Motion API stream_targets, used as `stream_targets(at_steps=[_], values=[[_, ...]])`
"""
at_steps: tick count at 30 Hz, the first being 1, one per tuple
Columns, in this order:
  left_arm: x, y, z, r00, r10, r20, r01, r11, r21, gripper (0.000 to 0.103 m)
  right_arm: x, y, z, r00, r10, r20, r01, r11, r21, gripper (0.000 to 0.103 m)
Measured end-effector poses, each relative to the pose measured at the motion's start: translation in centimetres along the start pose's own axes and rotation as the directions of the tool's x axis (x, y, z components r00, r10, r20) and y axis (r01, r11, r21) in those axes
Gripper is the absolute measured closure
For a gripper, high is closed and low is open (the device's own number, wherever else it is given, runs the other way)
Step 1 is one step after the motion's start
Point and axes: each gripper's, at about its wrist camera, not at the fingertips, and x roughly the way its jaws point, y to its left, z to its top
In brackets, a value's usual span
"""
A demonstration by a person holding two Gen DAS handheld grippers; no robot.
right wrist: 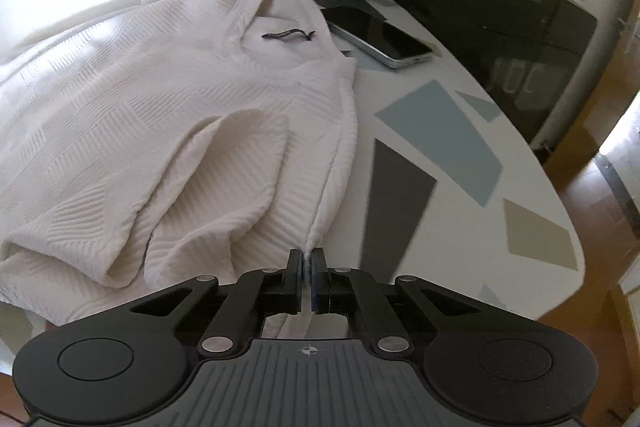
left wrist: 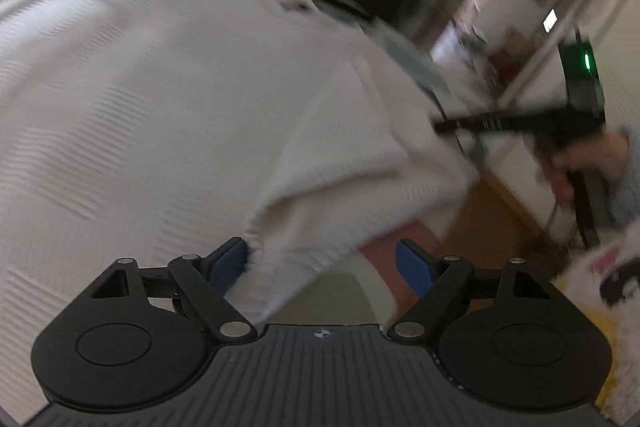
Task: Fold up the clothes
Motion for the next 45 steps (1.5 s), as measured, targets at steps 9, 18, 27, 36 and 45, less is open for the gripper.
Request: stream_targets(at_steps=[9, 18, 27, 36, 45], values=[[-0.9, 0.5, 1.8, 0.999, -0.051, -0.02, 0.051, 0.999, 0.001, 0.02, -1.5, -2.4, 0.3, 1.0, 0.027, 0.008, -0.028, 0.995, 0.095, 0.083], [2.7, -2.5, 6.1, 0.997, 0.052, -0.049, -0.038, 0.965, 0.258, 0.02, -1.7, -4.1, 3.2, 0.991, 0.091, 0.1, -0.1, 0.991, 0.089, 0.08], [5.7, -2.2, 7.3, 0.995, 0.086, -0.041, -0.076, 0.975, 0.209, 0.089, -0.1, -4.2, 3.9, 0.987, 0.143, 0.069, -0.149, 0.984, 0.095, 0.079], [2.3, 6.5, 6.5, 0.964, 0.247, 0.093, -0.202, 0.916, -0.347, 0.087, 0.6, -3.7, 4.3, 0.978, 0.191, 0.082, -0.198, 0.977, 0.08, 0.077], [3.3, 5.4, 7.5, 0.981, 0.161, 0.109, -0.116, 0.936, -0.332, 0.029, 2.8, -2.7, 5.3, 0.97, 0.238, 0.043, -0.241, 0.967, 0.086, 0.072]])
